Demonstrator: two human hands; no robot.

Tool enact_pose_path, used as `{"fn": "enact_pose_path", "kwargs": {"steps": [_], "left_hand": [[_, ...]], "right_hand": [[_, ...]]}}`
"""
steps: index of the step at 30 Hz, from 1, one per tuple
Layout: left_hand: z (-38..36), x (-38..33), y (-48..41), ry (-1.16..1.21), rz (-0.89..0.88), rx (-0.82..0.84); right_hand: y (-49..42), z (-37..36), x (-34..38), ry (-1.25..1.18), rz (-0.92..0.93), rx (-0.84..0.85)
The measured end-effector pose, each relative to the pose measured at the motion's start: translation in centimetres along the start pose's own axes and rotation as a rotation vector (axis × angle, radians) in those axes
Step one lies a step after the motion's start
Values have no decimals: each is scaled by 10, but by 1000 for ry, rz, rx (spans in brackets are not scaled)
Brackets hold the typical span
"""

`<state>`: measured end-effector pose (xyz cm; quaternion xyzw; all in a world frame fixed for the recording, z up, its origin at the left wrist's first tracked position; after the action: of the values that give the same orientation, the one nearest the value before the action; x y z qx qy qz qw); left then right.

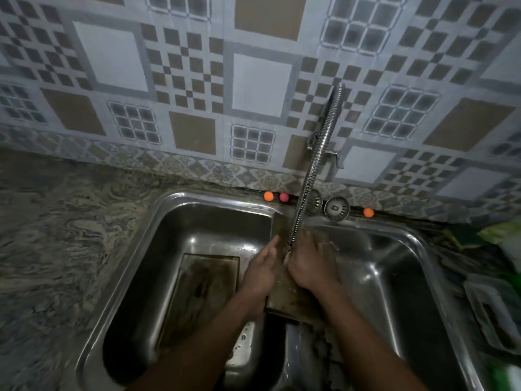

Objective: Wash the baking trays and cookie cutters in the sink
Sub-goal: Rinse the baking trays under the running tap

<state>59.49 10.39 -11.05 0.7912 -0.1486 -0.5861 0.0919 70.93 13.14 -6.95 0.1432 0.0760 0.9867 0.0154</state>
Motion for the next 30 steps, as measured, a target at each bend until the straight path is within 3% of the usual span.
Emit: {"fn": "enact_pose_path", "kwargs": {"steps": [2, 6, 8, 11, 14, 17, 20, 25, 26, 28, 30], "left_hand": [[2, -5, -9, 73, 4, -58], [20, 0, -21, 146, 17, -161], [28, 8, -20, 154, 10, -165], [26, 19, -17, 169, 37, -146], [24, 17, -16, 198, 40, -171], [23, 5, -17, 108, -7, -157], [23, 1, -14, 115, 15, -141], [13, 0, -6, 43, 0, -48], [10, -1, -4, 47, 3, -35], [12, 3, -4, 58, 22, -37], [18, 6, -5, 38, 30, -32]], "right_hand": [[25, -8, 45, 65, 177, 55], [79, -13, 41, -10, 266, -5], [94, -18, 4, -59, 193, -10], [78, -13, -58, -123, -103, 25], [58, -7, -61, -80, -263, 42], [63, -8, 4, 1, -50, -12], [72, -15, 56, 25, 204, 42], [10, -19, 42, 47, 169, 211], [1, -10, 43, 31, 167, 197], [-20, 13, 33, 37, 151, 3], [-36, 27, 6, 2, -23, -33]]}}
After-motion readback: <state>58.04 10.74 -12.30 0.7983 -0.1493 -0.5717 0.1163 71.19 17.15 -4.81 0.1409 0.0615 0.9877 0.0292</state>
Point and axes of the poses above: each hand's wrist, its own y-axis away from the middle knuckle, its own z-axis out of the back of the hand, x = y × z, the point moved 8 cm from there along -y, towards the middle knuckle, and after that the axes turned 1 degree about -z, right-handed, at the moved point
